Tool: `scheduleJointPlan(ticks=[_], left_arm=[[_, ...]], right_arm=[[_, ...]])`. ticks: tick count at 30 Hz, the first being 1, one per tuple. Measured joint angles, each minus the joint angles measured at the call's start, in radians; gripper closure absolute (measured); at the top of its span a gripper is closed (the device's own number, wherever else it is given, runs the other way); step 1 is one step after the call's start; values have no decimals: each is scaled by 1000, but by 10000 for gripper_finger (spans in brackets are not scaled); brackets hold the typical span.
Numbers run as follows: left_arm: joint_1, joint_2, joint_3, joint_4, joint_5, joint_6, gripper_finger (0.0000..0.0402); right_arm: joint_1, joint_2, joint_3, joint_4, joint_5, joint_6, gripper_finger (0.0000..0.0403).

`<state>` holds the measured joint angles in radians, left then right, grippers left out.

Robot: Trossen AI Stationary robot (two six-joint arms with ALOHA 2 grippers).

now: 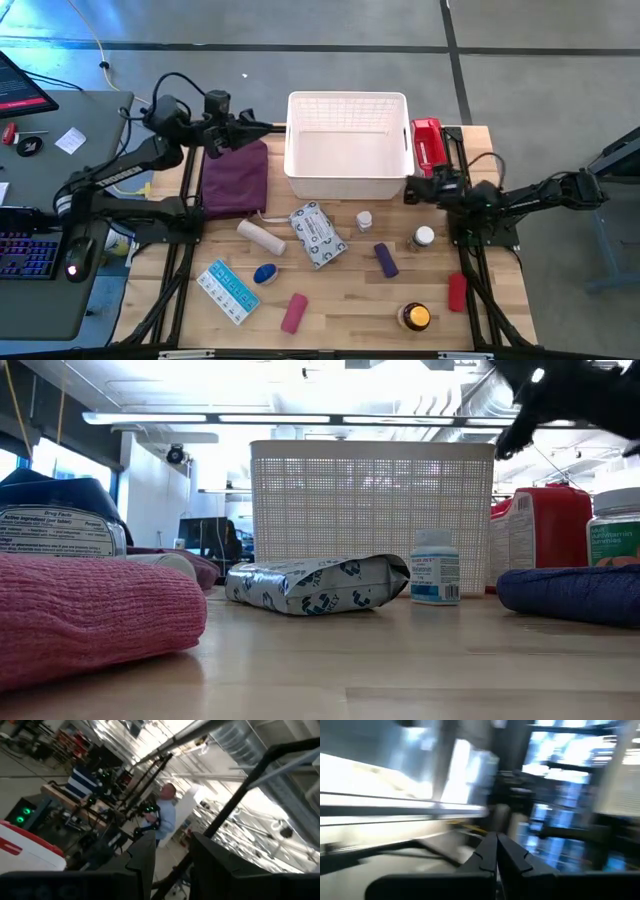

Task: Pick & place medical supplies in basket/bin
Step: Put the red first aid kit into the white bin

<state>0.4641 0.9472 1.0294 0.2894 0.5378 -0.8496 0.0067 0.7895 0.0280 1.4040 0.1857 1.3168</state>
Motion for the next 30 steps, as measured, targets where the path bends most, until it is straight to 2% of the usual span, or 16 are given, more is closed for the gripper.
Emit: scheduleJointPlan(ticks=[3, 6, 9, 12, 16, 19, 23, 26, 30], left_arm=[[0, 4, 0, 6, -34, -18, 240], [0, 3, 0, 13, -101, -37, 240], [0, 3, 0, 44, -124, -74, 240], [0, 3, 0, 65, -149, -72, 240], [0, 3, 0, 48, -210, -76, 240], [-1, 3, 0, 56, -234, -90, 240], [-36, 3, 0, 52, -266, -106, 240], [-67, 3, 0, 52, -320, -91, 240], [-89, 3, 0, 50, -345, -73, 240]], right_arm=[[0, 0, 27, 162, -29, -75, 402], [1, -29, 112, 149, -39, -128, 402], [0, -32, 244, 99, -39, -238, 402], [0, -32, 399, 7, -48, -469, 402], [0, -31, 597, -234, -16, -917, 402], [-24, -35, 744, -540, 100, -1109, 402], [-65, -24, 992, -1152, 238, -1226, 402], [-101, 22, 1205, -1650, 360, -1229, 402], [-165, 104, 1445, -2198, 473, -1062, 402]])
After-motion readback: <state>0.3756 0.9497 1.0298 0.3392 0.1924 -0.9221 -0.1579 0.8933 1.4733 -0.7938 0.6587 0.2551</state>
